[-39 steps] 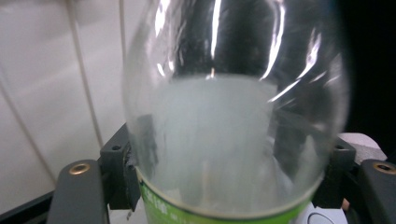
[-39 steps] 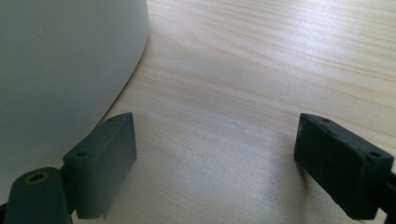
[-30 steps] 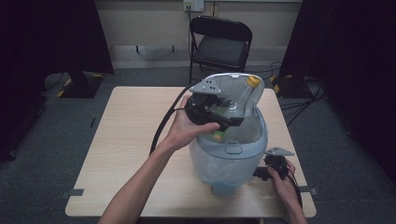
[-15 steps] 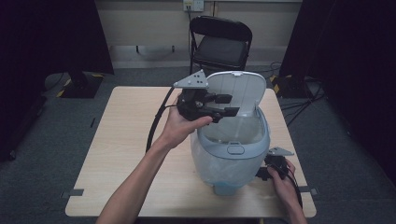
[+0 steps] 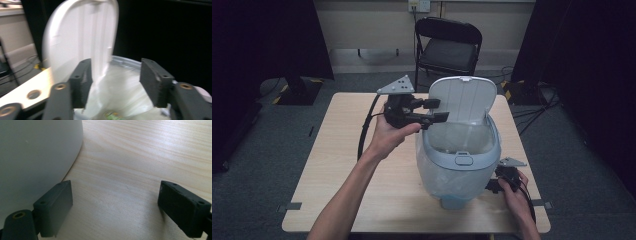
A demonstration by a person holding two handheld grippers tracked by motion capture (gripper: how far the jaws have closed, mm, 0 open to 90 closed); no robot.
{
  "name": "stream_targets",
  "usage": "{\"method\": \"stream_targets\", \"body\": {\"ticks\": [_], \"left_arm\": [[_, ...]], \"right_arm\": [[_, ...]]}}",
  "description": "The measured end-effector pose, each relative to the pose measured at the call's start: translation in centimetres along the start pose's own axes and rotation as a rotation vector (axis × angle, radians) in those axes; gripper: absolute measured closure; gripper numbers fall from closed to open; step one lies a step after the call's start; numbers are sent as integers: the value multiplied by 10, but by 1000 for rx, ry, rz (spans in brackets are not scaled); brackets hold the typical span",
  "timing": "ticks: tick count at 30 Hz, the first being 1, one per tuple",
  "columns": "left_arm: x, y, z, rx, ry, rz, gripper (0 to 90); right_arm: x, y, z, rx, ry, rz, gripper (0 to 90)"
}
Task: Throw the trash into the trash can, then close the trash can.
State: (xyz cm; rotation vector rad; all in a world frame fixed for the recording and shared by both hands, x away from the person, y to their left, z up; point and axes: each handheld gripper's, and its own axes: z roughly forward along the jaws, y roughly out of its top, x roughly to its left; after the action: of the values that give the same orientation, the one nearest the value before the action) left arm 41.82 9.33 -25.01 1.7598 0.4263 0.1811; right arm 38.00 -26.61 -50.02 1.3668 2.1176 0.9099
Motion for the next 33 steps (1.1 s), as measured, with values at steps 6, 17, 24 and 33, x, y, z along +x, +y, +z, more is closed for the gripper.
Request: {"method": "stream_targets", "body": {"ticks": [6, 17, 24, 33], "left_arm": [[21, -8, -25, -44, 60, -52, 406], [60, -4, -20, -85, 143, -158, 370], [78, -1, 1, -26, 202, -152, 303], [77, 1, 11, -40, 174, -142, 262]], "right_arm": [[0, 0, 0, 0, 0, 0, 119], [0, 0, 0, 0, 1, -2, 118], [0, 0, 0, -1, 1, -2, 118], [0, 0, 0, -2, 3, -3, 118]]}}
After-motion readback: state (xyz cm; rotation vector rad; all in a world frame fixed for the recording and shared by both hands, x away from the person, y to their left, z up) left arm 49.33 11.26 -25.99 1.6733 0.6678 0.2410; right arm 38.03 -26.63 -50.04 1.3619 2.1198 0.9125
